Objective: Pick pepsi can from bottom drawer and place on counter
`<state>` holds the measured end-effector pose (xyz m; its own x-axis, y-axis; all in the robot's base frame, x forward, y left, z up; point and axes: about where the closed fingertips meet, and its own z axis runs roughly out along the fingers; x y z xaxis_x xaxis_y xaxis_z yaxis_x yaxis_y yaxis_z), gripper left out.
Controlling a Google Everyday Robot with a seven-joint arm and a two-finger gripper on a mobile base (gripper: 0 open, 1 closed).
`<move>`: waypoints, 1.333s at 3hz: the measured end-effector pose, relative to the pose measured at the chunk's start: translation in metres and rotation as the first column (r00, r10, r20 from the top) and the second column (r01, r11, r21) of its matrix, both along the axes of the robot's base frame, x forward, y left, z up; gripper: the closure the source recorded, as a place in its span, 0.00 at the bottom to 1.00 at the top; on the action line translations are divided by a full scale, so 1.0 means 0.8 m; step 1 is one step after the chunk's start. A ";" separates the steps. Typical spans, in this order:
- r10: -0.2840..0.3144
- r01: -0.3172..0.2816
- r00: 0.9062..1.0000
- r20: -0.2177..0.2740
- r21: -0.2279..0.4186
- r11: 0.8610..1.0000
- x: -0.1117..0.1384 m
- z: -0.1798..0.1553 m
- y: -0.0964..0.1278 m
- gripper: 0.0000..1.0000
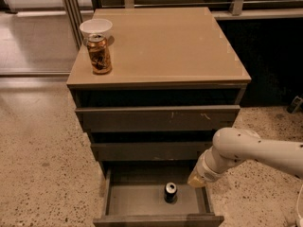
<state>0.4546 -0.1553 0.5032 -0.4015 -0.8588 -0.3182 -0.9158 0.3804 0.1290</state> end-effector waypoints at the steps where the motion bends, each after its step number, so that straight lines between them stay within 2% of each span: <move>1: 0.000 0.000 1.000 0.000 0.000 1.000 0.000 0.000 0.000 1.00; 2: -0.002 0.002 1.000 0.015 0.021 1.000 0.011 -0.045 -0.005 1.00; 3: -0.039 0.027 0.990 0.134 0.090 0.996 0.066 -0.116 -0.026 1.00; 4: -0.061 0.024 0.976 0.207 0.177 0.984 0.111 -0.175 -0.041 1.00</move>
Offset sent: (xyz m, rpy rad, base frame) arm 0.0394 -0.0177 -0.1512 0.0882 -0.0718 -0.0136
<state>0.5436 -0.1884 0.3634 -0.3442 -0.7669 -0.5417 -0.9128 0.4084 0.0018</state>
